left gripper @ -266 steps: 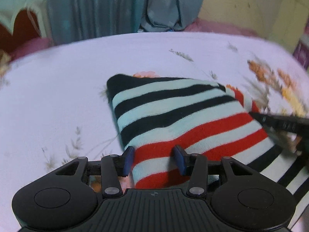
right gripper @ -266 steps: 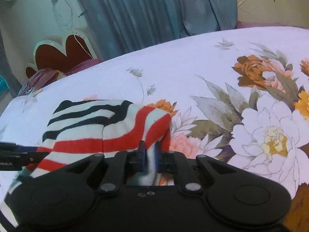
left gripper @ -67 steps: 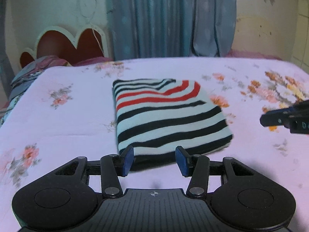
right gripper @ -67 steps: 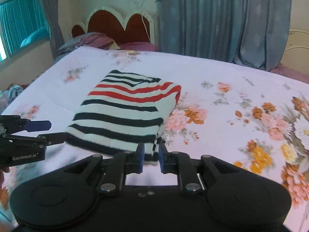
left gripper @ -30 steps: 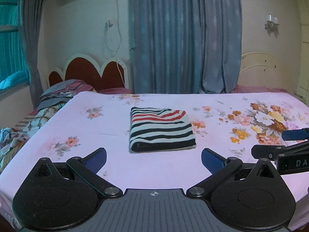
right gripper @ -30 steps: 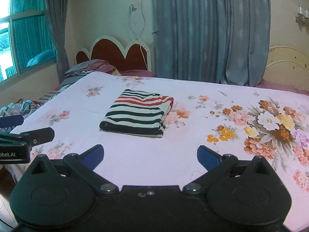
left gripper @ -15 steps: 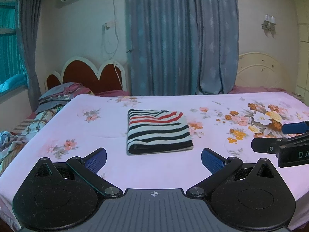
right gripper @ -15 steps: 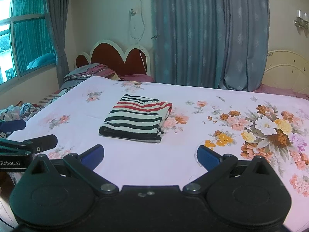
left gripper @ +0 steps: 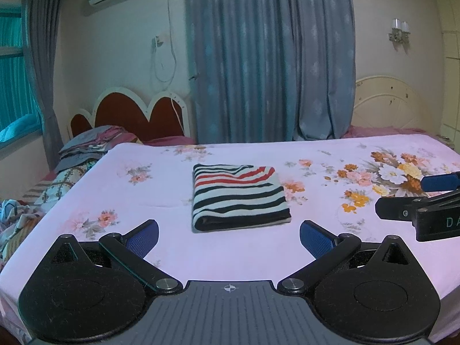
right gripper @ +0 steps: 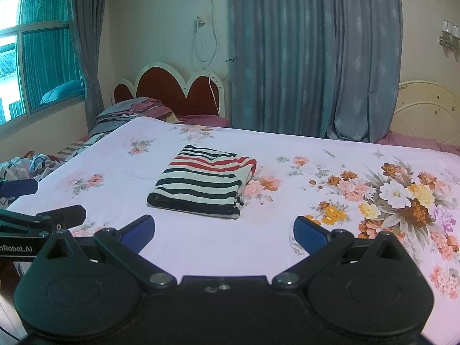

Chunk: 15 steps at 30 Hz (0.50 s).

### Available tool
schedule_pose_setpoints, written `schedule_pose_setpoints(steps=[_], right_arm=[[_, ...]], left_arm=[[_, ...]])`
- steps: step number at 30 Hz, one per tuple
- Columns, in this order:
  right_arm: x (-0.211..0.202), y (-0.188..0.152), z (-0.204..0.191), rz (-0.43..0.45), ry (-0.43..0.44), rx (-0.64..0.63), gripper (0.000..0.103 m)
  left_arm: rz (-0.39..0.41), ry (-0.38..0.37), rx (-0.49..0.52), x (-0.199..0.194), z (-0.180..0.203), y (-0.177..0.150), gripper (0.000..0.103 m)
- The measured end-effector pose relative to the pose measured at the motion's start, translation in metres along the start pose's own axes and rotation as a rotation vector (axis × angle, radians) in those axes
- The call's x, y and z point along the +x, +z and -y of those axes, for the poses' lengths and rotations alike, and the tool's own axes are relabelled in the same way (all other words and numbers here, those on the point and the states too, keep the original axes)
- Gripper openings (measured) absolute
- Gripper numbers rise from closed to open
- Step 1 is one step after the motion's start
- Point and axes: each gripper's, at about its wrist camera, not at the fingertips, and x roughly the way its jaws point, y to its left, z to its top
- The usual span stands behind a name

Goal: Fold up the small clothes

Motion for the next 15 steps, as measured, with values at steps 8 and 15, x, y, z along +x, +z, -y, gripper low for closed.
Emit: schedule_pose_setpoints(steps=[8,15], right_arm=[[0.0019,0.0052,0.0052,0.004,0.004,-0.008,0.102],[0.0043,0.0055,0.0065,0.003,0.006,-0.018,0.102]], left_arm=[[-0.001,0.003,0.004,0.0021,0.0002,0.001,0.103],[-0.003,0.007,0.011,0.0031,0.0024,0.0009,0.103]])
